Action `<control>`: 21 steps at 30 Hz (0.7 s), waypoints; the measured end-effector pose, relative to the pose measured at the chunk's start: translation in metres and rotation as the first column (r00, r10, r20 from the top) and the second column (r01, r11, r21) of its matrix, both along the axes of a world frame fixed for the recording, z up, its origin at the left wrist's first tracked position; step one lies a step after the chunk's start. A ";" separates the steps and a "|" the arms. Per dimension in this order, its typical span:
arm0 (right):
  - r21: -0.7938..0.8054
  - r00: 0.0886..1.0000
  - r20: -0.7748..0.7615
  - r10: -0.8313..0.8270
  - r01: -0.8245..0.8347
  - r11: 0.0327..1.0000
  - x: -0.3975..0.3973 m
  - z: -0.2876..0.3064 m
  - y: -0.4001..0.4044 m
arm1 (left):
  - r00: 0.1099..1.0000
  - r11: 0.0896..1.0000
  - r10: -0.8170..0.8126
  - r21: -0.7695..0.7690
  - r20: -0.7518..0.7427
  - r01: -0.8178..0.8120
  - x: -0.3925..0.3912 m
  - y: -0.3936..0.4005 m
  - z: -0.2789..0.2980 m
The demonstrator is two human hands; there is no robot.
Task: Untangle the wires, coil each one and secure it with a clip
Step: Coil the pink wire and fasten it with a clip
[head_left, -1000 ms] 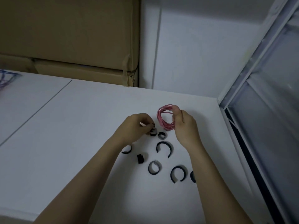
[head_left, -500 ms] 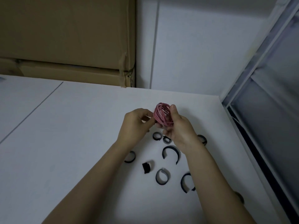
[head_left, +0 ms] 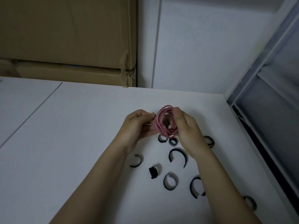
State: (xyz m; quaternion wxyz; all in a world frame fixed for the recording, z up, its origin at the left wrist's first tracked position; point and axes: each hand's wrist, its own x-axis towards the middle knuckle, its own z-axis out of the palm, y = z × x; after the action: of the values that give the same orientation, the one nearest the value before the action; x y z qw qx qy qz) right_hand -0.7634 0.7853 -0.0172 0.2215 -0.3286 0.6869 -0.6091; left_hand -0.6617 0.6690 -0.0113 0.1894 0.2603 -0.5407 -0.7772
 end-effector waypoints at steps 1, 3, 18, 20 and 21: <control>-0.012 1.000 -0.012 0.008 -0.008 1.000 0.001 0.001 0.001 | 0.999 0.998 0.044 0.035 -0.005 -0.044 0.001 -0.002 0.001; 0.003 0.998 -0.063 0.026 -0.026 1.000 0.001 0.000 0.001 | 0.992 0.992 0.125 0.003 -0.001 -0.125 0.003 -0.008 0.001; 0.223 0.957 -0.290 0.011 0.056 0.973 0.002 -0.009 0.001 | 0.995 0.945 0.097 -0.314 0.017 -0.087 0.005 0.003 -0.004; 0.234 0.959 -0.283 0.020 0.049 0.971 0.003 -0.009 0.002 | 0.995 0.947 0.104 -0.307 0.002 -0.098 0.006 0.004 -0.003; 0.236 0.963 -0.269 0.023 0.043 0.971 0.003 -0.009 0.002 | 0.994 0.948 0.111 -0.298 -0.006 -0.108 0.006 0.004 -0.003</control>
State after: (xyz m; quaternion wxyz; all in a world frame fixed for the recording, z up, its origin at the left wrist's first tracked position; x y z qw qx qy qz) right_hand -0.7604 0.7876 -0.0259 0.1608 -0.3757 0.7810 -0.4723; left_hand -0.6554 0.6732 -0.0141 0.2665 0.2626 -0.6373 -0.6737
